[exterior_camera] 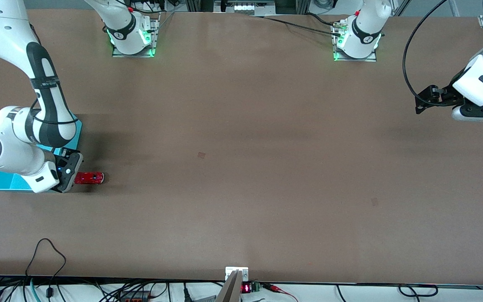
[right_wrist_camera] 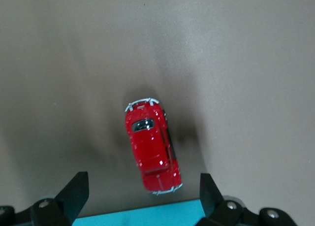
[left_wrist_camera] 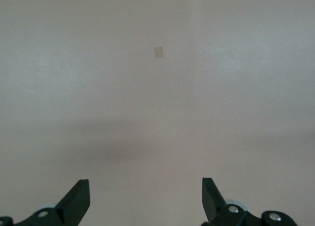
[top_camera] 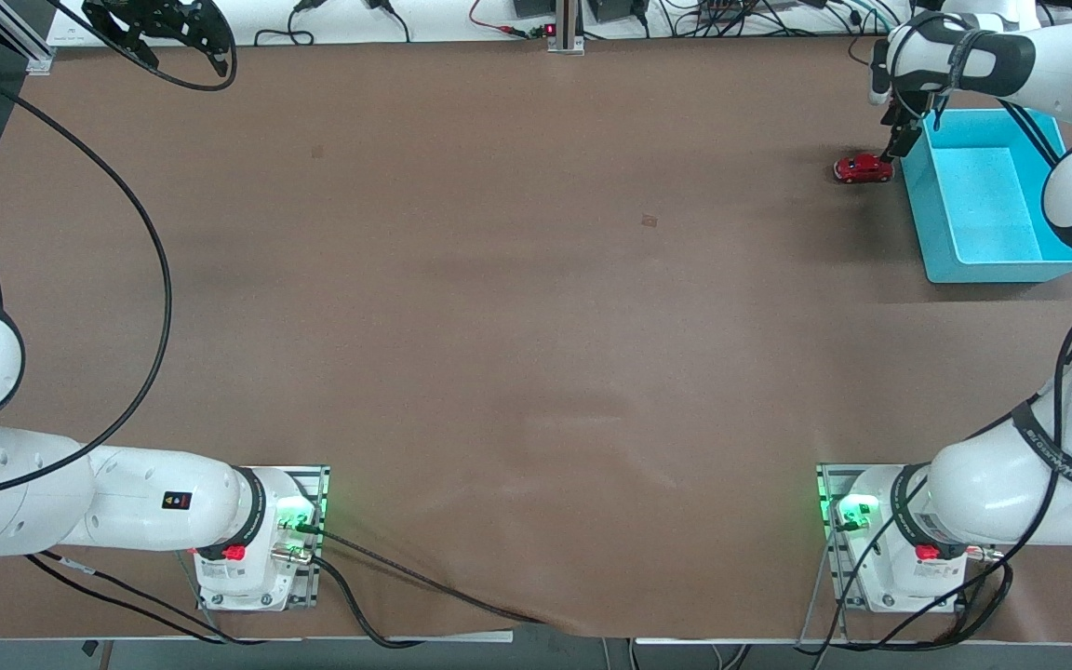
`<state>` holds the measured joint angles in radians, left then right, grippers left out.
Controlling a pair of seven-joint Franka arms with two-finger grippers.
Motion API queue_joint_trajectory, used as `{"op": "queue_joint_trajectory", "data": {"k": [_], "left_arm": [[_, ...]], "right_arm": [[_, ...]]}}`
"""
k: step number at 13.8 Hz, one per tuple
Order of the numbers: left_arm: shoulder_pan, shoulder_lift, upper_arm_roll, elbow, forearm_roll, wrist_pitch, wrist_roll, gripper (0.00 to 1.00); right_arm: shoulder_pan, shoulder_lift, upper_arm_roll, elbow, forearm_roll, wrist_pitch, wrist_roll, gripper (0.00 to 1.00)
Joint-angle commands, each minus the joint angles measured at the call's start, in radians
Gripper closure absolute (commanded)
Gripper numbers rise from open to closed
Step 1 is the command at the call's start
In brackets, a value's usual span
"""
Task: Wind red beetle toy and store in blue box
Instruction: 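Move the right gripper down to the red car beside the box, then grasp the red car with the right gripper and lift it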
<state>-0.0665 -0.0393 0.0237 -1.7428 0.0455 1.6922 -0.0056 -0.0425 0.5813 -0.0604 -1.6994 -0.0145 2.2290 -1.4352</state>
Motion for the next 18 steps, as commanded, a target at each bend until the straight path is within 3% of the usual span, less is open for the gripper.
{"op": "queue_joint_trajectory", "data": {"k": [1,16,18], "left_arm": [[-0.007,0.012,-0.001,0.038,0.001,-0.012,-0.001,0.00],[-0.006,0.002,-0.021,0.052,0.002,-0.074,0.001,0.00],[-0.006,0.001,-0.021,0.052,0.002,-0.074,0.001,0.00]], "right_arm": [[-0.007,0.029,0.010,-0.003,0.008,0.055,-0.103,0.00],[-0.002,0.071,0.013,-0.077,0.010,0.149,-0.139,0.00],[-0.002,0.083,0.011,-0.074,0.010,0.149,-0.139,0.20]]}}
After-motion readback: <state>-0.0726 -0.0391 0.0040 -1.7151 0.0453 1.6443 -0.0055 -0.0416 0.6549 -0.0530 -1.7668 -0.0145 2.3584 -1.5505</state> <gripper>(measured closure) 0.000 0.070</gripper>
